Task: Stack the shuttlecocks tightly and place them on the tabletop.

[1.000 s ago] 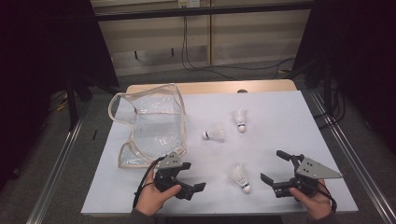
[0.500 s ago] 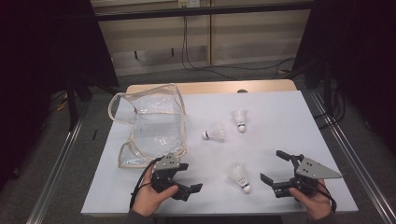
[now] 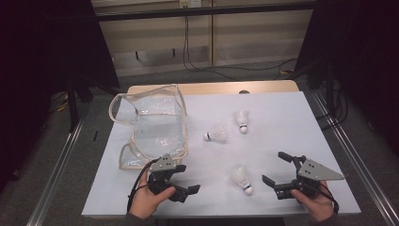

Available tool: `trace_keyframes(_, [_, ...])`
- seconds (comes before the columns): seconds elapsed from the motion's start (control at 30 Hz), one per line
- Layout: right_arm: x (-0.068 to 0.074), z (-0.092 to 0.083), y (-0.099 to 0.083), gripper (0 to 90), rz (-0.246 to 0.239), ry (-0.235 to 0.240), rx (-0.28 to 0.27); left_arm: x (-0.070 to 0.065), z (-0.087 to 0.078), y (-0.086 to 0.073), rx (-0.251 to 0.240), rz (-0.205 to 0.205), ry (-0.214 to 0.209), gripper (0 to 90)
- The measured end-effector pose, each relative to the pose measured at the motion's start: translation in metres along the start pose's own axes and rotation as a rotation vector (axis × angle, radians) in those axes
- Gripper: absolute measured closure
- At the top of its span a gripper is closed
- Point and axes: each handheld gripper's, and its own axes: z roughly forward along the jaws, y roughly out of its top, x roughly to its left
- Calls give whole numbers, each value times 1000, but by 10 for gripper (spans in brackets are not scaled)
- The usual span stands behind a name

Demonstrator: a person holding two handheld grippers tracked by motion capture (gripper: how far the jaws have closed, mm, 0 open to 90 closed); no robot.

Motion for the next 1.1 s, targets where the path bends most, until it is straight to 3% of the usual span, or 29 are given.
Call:
trace_keyframes(0.2, [0,1,0,14,0,0,4,1,-6,-1,12,13,16,76])
trace_keyframes(0.4, [0,1,0,14,-1,3,6,4,-13,-4,-2,-3,42,49])
trace_keyframes(0.77, [0,2,0,14,-1,0,6,11,-22,-9,-9,-8,53,46])
trace_keyframes(1.1, [0,2,0,14,-1,1,6,16,-26,-12,8,12,70,52])
